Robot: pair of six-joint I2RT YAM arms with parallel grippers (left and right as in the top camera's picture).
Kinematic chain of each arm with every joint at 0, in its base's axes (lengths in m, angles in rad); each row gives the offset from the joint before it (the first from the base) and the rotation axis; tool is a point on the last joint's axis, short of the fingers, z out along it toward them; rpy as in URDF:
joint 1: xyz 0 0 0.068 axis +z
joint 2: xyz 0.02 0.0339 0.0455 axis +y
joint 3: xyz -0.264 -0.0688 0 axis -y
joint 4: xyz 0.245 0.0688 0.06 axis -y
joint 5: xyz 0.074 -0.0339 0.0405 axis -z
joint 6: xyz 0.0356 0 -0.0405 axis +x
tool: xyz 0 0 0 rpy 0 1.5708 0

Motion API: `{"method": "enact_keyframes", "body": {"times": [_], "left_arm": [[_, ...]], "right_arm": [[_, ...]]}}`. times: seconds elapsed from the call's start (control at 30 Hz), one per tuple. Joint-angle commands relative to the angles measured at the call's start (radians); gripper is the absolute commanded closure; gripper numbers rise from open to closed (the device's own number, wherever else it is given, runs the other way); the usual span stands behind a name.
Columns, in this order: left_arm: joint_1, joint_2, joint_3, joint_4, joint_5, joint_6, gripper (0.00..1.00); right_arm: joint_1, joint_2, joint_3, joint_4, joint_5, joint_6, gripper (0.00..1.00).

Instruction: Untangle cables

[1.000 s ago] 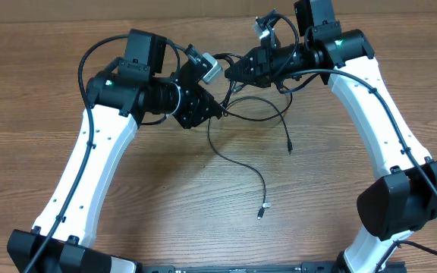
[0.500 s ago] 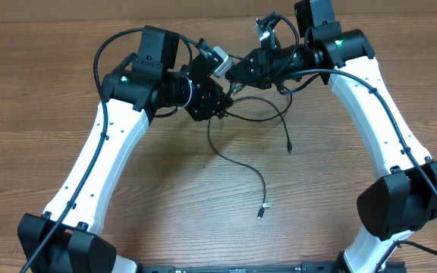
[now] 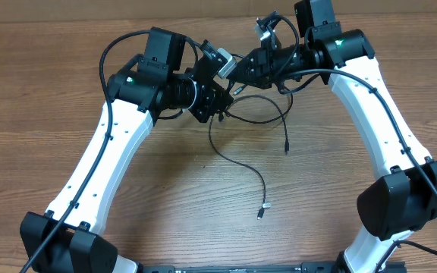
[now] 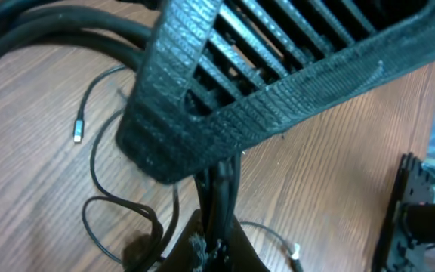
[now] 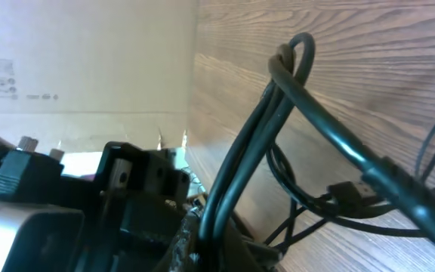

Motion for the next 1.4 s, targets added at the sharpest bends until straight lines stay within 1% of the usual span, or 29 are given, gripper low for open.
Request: {"method": "enact_keyframes", "body": {"times": [0.0,0.03,0.07,0.1,0.13,0.17,0.2,0.3,0.37,0.43,0.57,0.63,0.73,0.77,0.83,0.9,1.0,1.13,1.2,1.27,1.37], "left_arm": [[0.043,-0.011,0.062,0.006,-0.064,-0.233,0.96],[0.054,-0.019,0.074,-0.001,-0.121,-0.327,0.96],[0.063,-0.024,0.080,-0.009,-0.169,-0.394,0.96],[0.077,-0.032,0.086,-0.028,-0.250,-0.499,0.96],[0.088,-0.040,0.088,-0.046,-0.306,-0.571,0.96],[0.110,-0.048,0.088,-0.083,-0.377,-0.687,0.96],[0.120,-0.050,0.088,-0.098,-0.390,-0.732,0.96],[0.151,-0.050,0.088,-0.113,-0.369,-0.857,0.96],[0.162,-0.050,0.088,-0.111,-0.368,-0.941,0.96],[0.174,-0.049,0.088,-0.114,-0.392,-1.062,0.96],[0.198,-0.049,0.088,-0.116,-0.412,-1.204,0.96],[0.202,-0.049,0.088,-0.136,-0.412,-1.328,0.96],[0.202,-0.049,0.088,-0.148,-0.405,-1.409,0.96],[0.202,-0.049,0.088,-0.166,-0.404,-1.469,0.96],[0.202,-0.049,0.088,-0.183,-0.404,-1.508,0.96],[0.202,-0.049,0.088,-0.188,-0.405,-1.522,0.96],[0.202,-0.049,0.088,-0.188,-0.405,-1.536,0.96],[0.202,-0.049,0.088,-0.188,-0.405,-1.567,0.96],[0.202,-0.049,0.088,-0.188,-0.405,-1.567,0.96],[0.202,-0.049,0.087,-0.188,-0.405,-1.566,0.96],[0.202,-0.049,0.088,-0.196,-0.405,-1.566,0.96]], "right_arm": [[-0.003,-0.021,0.017,-0.018,0.145,-0.010,0.49],[-0.003,-0.021,0.017,-0.029,0.208,-0.018,0.28],[-0.003,-0.021,0.017,-0.038,0.253,-0.017,0.20],[-0.003,-0.021,0.017,-0.052,0.328,-0.017,0.12],[-0.003,-0.021,0.017,-0.060,0.369,-0.017,0.09],[-0.003,-0.021,0.017,-0.071,0.409,-0.017,0.08],[-0.003,-0.021,0.017,-0.072,0.407,-0.024,0.08],[0.008,-0.021,0.016,-0.071,0.400,-0.069,0.09],[0.034,-0.021,0.008,-0.070,0.401,-0.101,0.14],[0.067,-0.020,0.000,-0.071,0.401,-0.119,0.20],[0.126,-0.017,-0.016,-0.060,0.401,-0.109,0.26],[0.164,-0.017,-0.035,-0.029,0.401,-0.085,0.32],[0.189,-0.017,-0.052,0.003,0.405,-0.061,0.36],[0.207,-0.017,-0.063,0.024,0.422,-0.037,0.39],[0.224,-0.012,-0.064,0.041,0.450,0.002,0.42],[0.238,-0.007,-0.064,0.063,0.452,0.031,0.44],[0.258,0.000,-0.064,0.090,0.456,0.066,0.45],[0.312,0.038,-0.064,0.125,0.517,0.146,0.45],[0.334,0.050,-0.064,0.147,0.517,0.153,0.45],[0.348,0.050,-0.064,0.156,0.518,0.155,0.46],[0.365,0.051,-0.064,0.141,0.581,0.200,0.49]]}}
